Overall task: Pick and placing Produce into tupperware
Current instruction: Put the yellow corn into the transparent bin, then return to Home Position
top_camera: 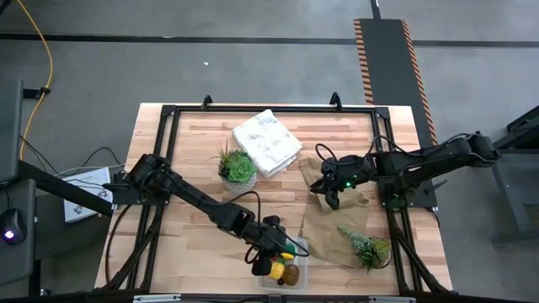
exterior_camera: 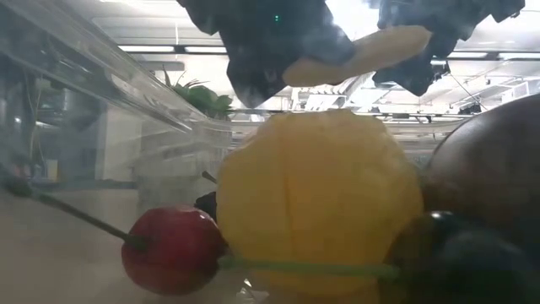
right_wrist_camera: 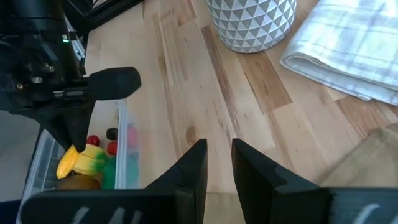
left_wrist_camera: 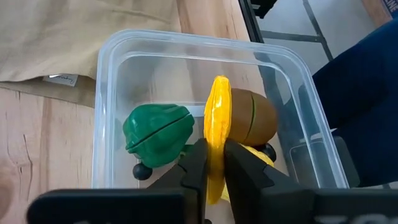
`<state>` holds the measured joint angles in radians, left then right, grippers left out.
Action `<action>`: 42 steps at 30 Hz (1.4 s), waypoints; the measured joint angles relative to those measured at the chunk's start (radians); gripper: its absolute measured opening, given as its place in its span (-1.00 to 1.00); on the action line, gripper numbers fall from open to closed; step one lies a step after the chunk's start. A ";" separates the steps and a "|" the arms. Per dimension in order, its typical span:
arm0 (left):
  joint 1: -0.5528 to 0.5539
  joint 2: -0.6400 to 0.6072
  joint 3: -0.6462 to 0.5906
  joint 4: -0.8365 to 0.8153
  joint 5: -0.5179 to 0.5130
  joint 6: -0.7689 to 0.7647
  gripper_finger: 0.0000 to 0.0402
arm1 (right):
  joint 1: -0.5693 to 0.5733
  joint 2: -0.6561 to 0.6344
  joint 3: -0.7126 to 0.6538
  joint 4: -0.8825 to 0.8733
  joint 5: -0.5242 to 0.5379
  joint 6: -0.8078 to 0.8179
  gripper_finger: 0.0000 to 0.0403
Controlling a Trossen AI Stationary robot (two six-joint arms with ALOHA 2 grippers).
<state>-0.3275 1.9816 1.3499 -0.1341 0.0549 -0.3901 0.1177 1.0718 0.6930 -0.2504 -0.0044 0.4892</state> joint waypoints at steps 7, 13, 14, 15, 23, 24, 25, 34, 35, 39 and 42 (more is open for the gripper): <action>0.001 0.000 0.000 0.004 0.001 -0.008 -0.58 | 0.000 0.000 0.000 0.002 -0.014 0.003 -0.69; 0.001 0.000 0.000 0.003 0.003 -0.041 -0.51 | 0.000 0.000 0.000 0.018 -0.031 0.002 -0.69; 0.002 -0.001 0.000 -0.001 0.003 -0.042 -0.51 | 0.000 -0.004 0.000 0.026 -0.045 0.001 -0.69; 0.010 -0.008 0.000 -0.015 0.003 -0.042 -0.51 | 0.000 -0.010 0.000 0.035 -0.058 -0.001 -0.69; 0.087 -0.117 -0.001 -0.107 0.011 -0.029 -0.51 | 0.000 -0.133 0.000 0.048 -0.074 -0.023 -0.69; 0.099 -0.138 -0.001 -0.114 0.011 -0.023 -0.51 | 0.000 -0.156 0.000 0.047 -0.074 -0.020 -0.70; 0.110 -0.157 -0.001 -0.106 0.009 -0.014 -0.51 | 0.000 -0.180 0.000 0.048 -0.074 -0.019 -0.71; 0.167 -0.335 0.000 -0.198 -0.108 0.076 -0.63 | 0.000 -0.403 0.000 0.045 -0.059 0.006 -0.98; 0.167 -0.356 0.000 -0.222 -0.122 0.088 -0.68 | 0.000 -0.427 0.000 0.045 -0.054 0.007 -0.99; 0.166 -0.429 0.000 -0.280 -0.136 0.130 -0.93 | 0.000 -0.514 0.000 0.046 -0.026 0.007 -0.98; 0.166 -0.477 0.000 -0.297 -0.136 0.148 -0.96 | 0.000 -0.573 0.000 0.050 -0.018 0.006 -1.00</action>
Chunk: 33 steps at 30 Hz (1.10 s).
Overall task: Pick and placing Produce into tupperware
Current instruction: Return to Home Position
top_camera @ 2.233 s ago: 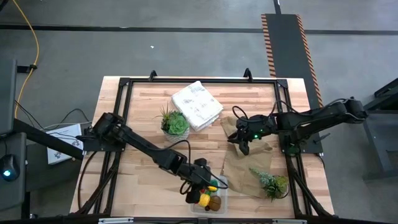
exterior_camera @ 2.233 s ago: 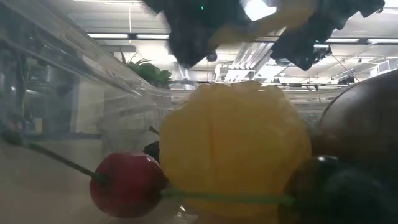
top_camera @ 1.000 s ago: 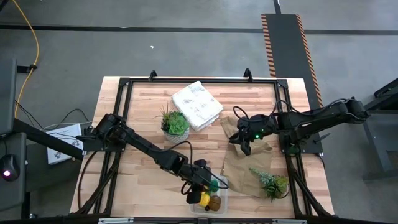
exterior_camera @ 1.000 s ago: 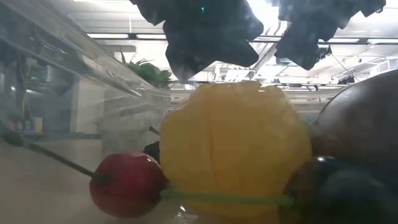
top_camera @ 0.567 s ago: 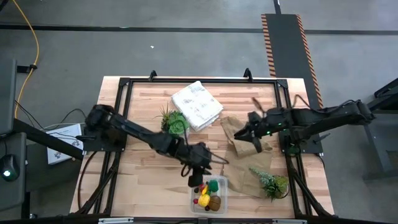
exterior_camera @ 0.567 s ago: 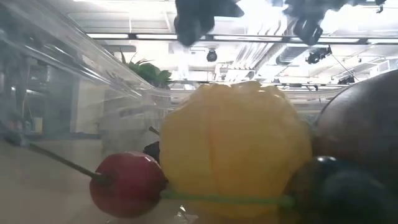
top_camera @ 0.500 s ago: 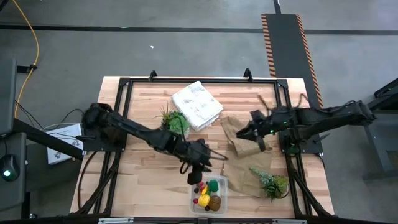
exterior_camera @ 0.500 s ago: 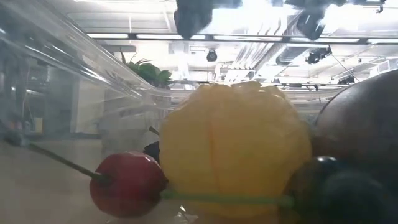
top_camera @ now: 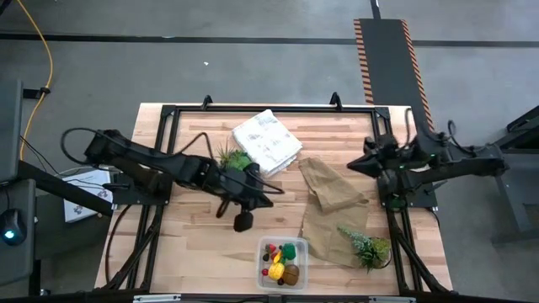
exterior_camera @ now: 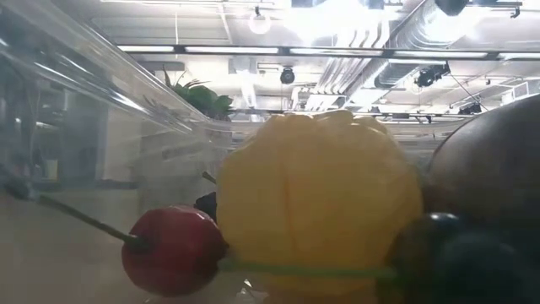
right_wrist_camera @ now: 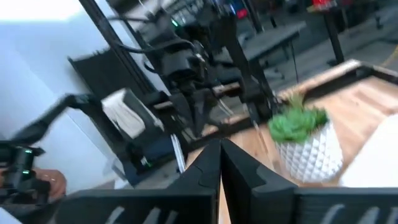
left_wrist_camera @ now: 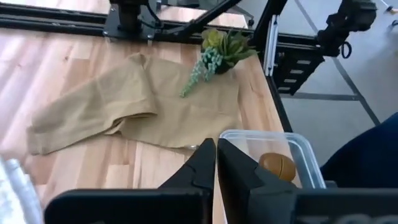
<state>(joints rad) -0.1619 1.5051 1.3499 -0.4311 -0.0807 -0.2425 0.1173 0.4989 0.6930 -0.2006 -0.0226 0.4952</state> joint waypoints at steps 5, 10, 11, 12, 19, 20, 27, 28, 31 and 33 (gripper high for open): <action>0.001 -0.092 0.000 -0.023 -0.003 0.037 -0.95 | 0.000 -0.088 0.000 0.053 0.001 0.021 -1.00; 0.029 -0.203 0.000 -0.041 0.001 0.060 -0.97 | 0.000 -0.148 0.000 0.176 0.001 0.018 -1.00; 0.039 -0.225 0.000 -0.037 0.001 0.064 -0.97 | 0.000 -0.157 0.000 0.197 0.003 0.006 -1.00; 0.048 -0.251 0.000 -0.036 0.001 0.071 -0.98 | 0.000 -0.162 0.000 0.218 0.004 -0.006 -1.00; 0.116 -0.427 0.000 -0.040 0.005 0.119 -1.00 | 0.000 -0.185 0.000 0.253 0.014 -0.043 -1.00; 0.125 -0.452 0.000 -0.050 0.005 0.124 -1.00 | 0.000 -0.187 0.000 0.253 0.015 -0.044 -1.00; 0.164 -0.633 -0.006 -0.076 0.004 0.152 -1.00 | 0.000 -0.259 0.000 0.258 -0.012 -0.084 -1.00; 0.162 -0.663 -0.014 -0.075 0.004 0.152 -1.00 | 0.000 -0.274 0.000 0.255 -0.016 -0.087 -1.00; 0.162 -0.752 -0.069 -0.050 0.002 0.144 -1.00 | 0.000 -0.323 -0.017 0.243 -0.022 -0.099 -1.00; 0.162 -0.825 -0.142 -0.019 -0.007 0.112 -1.00 | 0.000 -0.355 -0.051 0.246 -0.021 -0.104 -1.00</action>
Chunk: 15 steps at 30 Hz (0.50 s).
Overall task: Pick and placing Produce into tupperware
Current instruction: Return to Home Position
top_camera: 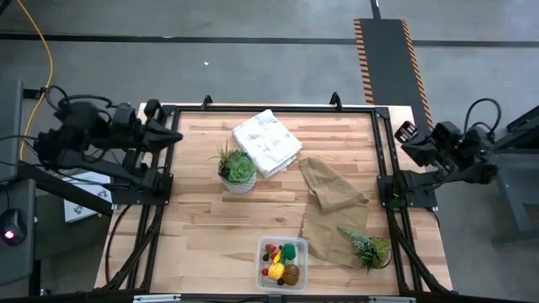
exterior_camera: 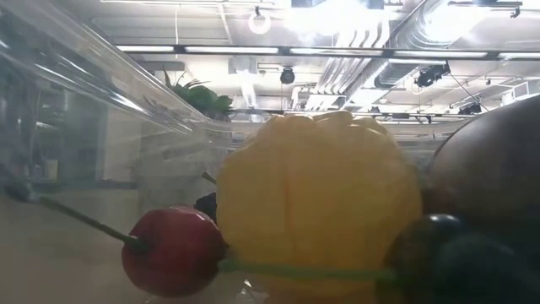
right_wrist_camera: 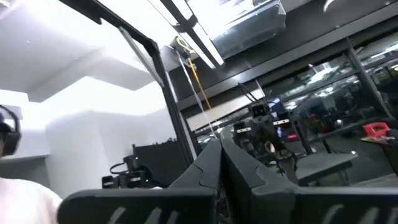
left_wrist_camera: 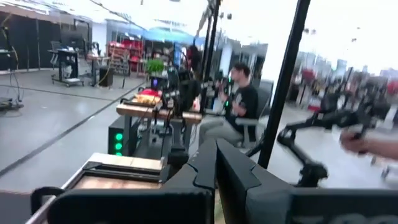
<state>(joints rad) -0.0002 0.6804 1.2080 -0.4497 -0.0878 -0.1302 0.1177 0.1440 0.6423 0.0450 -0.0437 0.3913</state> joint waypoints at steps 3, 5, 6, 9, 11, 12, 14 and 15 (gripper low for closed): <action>0.000 -0.095 -0.152 0.098 -0.005 -0.069 -1.00 | 0.000 -0.034 -0.080 0.056 0.024 0.009 -1.00; 0.000 -0.148 -0.264 0.178 -0.008 -0.103 -1.00 | 0.000 -0.051 -0.141 0.141 0.026 0.011 -1.00; 0.000 -0.172 -0.318 0.222 -0.011 -0.117 -1.00 | 0.000 -0.062 -0.175 0.179 0.022 0.016 -1.00; 0.000 -0.230 -0.458 0.331 -0.016 -0.145 -1.00 | 0.000 -0.089 -0.273 0.280 0.010 0.060 -1.00; 0.000 -0.258 -0.536 0.384 -0.020 -0.163 -1.00 | 0.000 -0.109 -0.328 0.347 0.007 0.090 -1.00; 0.000 -0.270 -0.572 0.414 -0.027 -0.172 -1.00 | 0.000 -0.120 -0.359 0.385 0.007 0.111 -1.00; 0.000 -0.295 -0.639 0.464 -0.037 -0.190 -1.00 | 0.000 -0.135 -0.417 0.451 0.007 0.146 -1.00; 0.000 -0.307 -0.669 0.493 -0.037 -0.196 -1.00 | 0.000 -0.140 -0.447 0.489 0.007 0.157 -1.00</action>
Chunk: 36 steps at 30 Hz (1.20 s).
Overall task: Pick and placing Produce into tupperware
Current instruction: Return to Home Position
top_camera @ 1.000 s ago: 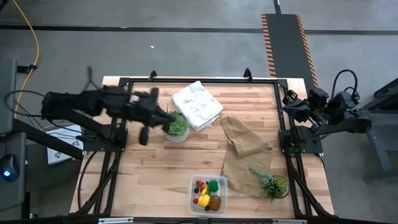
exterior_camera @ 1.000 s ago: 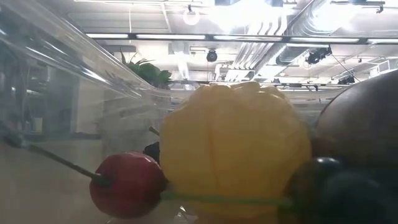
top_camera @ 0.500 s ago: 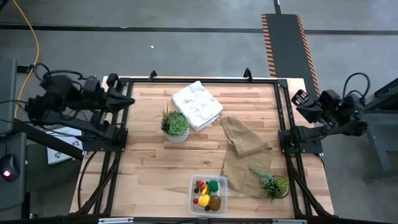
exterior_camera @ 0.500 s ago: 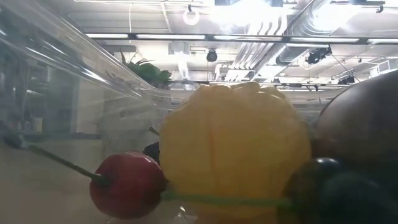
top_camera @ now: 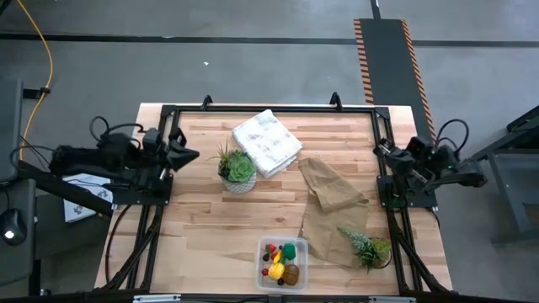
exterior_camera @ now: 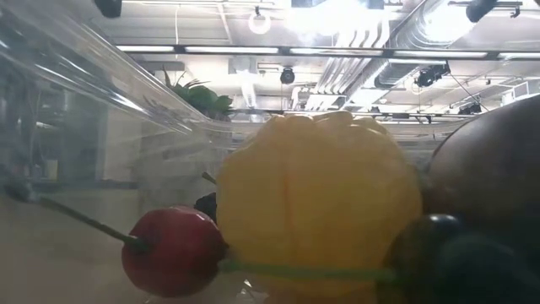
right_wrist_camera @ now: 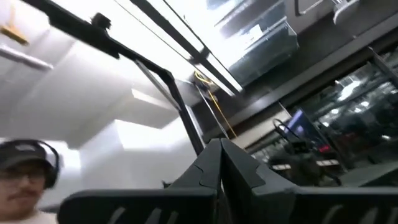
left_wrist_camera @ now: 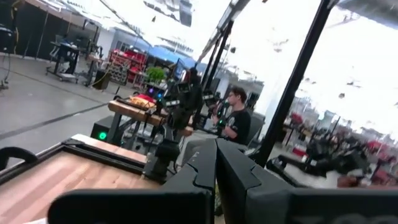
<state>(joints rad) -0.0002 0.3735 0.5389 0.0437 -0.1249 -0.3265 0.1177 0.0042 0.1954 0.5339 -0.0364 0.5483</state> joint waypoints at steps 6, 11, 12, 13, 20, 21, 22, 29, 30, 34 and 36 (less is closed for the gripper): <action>0.000 -0.054 -0.134 0.154 0.005 -0.049 -1.00 | 0.000 0.001 -0.131 0.228 0.000 0.036 -1.00; 0.000 -0.085 -0.200 0.206 0.005 -0.062 -1.00 | 0.000 0.001 -0.179 0.289 0.000 0.040 -1.00; 0.000 -0.089 -0.212 0.207 0.003 -0.072 -1.00 | 0.000 0.001 -0.185 0.285 0.000 0.047 -1.00; 0.000 -0.096 -0.225 0.206 0.003 -0.081 -1.00 | 0.000 0.001 -0.186 0.279 0.001 0.049 -1.00; 0.000 -0.153 -0.314 0.242 0.000 -0.107 -1.00 | 0.000 0.001 -0.186 0.180 -0.001 0.065 -1.00; 0.000 -0.164 -0.329 0.252 0.000 -0.110 -1.00 | 0.000 0.001 -0.186 0.162 -0.002 0.065 -1.00; 0.000 -0.176 -0.345 0.253 0.000 -0.119 -1.00 | 0.000 0.001 -0.186 0.147 -0.002 0.065 -1.00; 0.000 -0.273 -0.452 0.229 0.005 -0.200 -1.00 | 0.000 0.001 -0.186 0.110 -0.006 0.104 -1.00; 0.000 -0.287 -0.465 0.230 0.006 -0.204 -1.00 | 0.000 0.001 -0.186 0.112 -0.006 0.109 -1.00; 0.000 -0.352 -0.510 0.230 0.006 -0.205 -1.00 | 0.000 0.001 -0.186 0.116 -0.006 0.141 -1.00; 0.000 -0.371 -0.520 0.240 0.002 -0.200 -1.00 | 0.000 0.001 -0.186 0.122 0.001 0.155 -1.00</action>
<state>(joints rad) 0.0002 0.0030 0.0184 0.2839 -0.1231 -0.5264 0.1177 0.0051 0.0093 0.6559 -0.0357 0.7032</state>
